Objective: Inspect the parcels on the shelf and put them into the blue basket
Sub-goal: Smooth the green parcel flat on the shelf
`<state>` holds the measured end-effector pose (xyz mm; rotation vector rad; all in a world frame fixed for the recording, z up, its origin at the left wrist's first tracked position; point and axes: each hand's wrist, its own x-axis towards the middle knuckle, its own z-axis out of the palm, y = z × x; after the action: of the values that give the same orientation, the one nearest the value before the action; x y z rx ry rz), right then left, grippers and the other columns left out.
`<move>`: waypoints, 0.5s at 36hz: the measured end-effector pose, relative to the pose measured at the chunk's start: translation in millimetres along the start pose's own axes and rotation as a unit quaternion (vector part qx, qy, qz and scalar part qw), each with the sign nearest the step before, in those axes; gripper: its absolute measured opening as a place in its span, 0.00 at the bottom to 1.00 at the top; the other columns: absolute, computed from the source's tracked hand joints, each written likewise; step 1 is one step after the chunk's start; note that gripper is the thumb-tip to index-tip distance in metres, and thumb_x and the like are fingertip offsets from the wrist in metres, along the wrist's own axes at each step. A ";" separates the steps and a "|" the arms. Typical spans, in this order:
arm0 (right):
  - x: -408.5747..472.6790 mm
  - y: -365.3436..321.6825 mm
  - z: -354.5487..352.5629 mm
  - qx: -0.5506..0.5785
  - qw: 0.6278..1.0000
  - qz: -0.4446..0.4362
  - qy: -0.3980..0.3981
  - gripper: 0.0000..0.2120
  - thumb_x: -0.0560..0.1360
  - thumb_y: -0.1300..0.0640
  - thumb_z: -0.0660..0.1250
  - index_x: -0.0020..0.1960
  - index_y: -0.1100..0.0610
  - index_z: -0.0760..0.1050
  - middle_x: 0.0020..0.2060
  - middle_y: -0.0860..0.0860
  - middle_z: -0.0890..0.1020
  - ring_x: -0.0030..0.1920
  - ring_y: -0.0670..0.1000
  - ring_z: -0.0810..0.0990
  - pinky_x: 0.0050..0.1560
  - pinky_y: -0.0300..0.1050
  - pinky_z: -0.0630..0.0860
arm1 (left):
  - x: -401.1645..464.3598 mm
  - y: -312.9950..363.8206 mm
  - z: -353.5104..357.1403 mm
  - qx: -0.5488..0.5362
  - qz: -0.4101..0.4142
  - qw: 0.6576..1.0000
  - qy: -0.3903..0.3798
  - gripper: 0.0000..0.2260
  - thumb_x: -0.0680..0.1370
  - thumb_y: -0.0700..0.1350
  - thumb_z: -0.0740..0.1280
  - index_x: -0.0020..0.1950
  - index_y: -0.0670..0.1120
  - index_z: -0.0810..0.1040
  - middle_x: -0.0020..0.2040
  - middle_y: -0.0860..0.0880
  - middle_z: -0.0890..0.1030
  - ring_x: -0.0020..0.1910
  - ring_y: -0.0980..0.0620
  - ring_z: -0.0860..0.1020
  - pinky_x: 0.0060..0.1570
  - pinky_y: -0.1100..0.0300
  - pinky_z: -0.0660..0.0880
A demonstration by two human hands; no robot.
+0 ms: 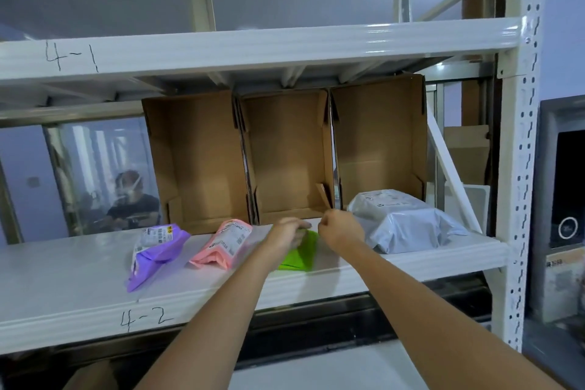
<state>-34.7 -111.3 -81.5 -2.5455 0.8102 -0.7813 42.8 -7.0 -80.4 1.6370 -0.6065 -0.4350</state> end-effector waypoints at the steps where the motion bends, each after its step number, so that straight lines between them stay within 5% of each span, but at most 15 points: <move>1: -0.1 -1.2 2.2 -0.012 1.000 -0.014 0.005 0.13 0.78 0.56 0.59 0.54 0.61 0.78 0.50 0.58 0.81 0.53 0.59 0.80 0.47 0.46 0.74 | -0.3 4.6 -8.1 0.033 0.026 0.999 0.031 0.13 0.80 0.35 0.58 0.39 0.44 0.78 0.40 0.48 0.79 0.45 0.48 0.77 0.42 0.64 0.73; 4: -1.1 -5.9 16.0 -0.024 0.999 -0.036 -0.012 0.17 0.80 0.53 0.56 0.61 0.60 0.75 0.58 0.58 0.77 0.57 0.59 0.78 0.52 0.49 0.75 | 3.5 4.1 -39.9 0.245 0.071 0.960 0.120 0.10 0.79 0.38 0.58 0.50 0.41 0.80 0.50 0.42 0.81 0.52 0.44 0.78 0.47 0.57 0.73; 7: -0.6 -9.5 31.3 -0.025 0.995 -0.074 -0.058 0.19 0.81 0.51 0.53 0.67 0.59 0.70 0.64 0.56 0.73 0.63 0.58 0.73 0.58 0.51 0.73 | 5.3 -15.4 -60.8 0.416 0.010 0.907 0.062 0.14 0.78 0.37 0.57 0.61 0.40 0.76 0.61 0.41 0.78 0.60 0.42 0.76 0.56 0.56 0.72; 10: 0.9 -13.8 41.1 -0.041 0.992 -0.082 -0.082 0.19 0.82 0.50 0.50 0.66 0.58 0.69 0.62 0.57 0.73 0.62 0.57 0.72 0.59 0.53 0.73 | 4.9 -33.2 -62.0 0.436 0.019 0.897 0.068 0.16 0.76 0.39 0.58 0.60 0.47 0.77 0.61 0.45 0.78 0.59 0.44 0.76 0.61 0.53 0.73; 18: 17.9 -15.2 53.1 -0.076 0.989 -0.102 -0.077 0.25 0.83 0.46 0.44 0.70 0.57 0.68 0.68 0.56 0.71 0.68 0.56 0.68 0.66 0.53 0.67 | 8.5 -25.0 -43.3 0.509 0.095 0.841 0.156 0.09 0.78 0.44 0.57 0.49 0.45 0.77 0.54 0.44 0.78 0.54 0.42 0.77 0.51 0.54 0.73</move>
<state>15.7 -101.9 -108.8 -2.8180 0.5865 -0.5907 78.9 24.0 -97.9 2.5453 -0.7987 0.4030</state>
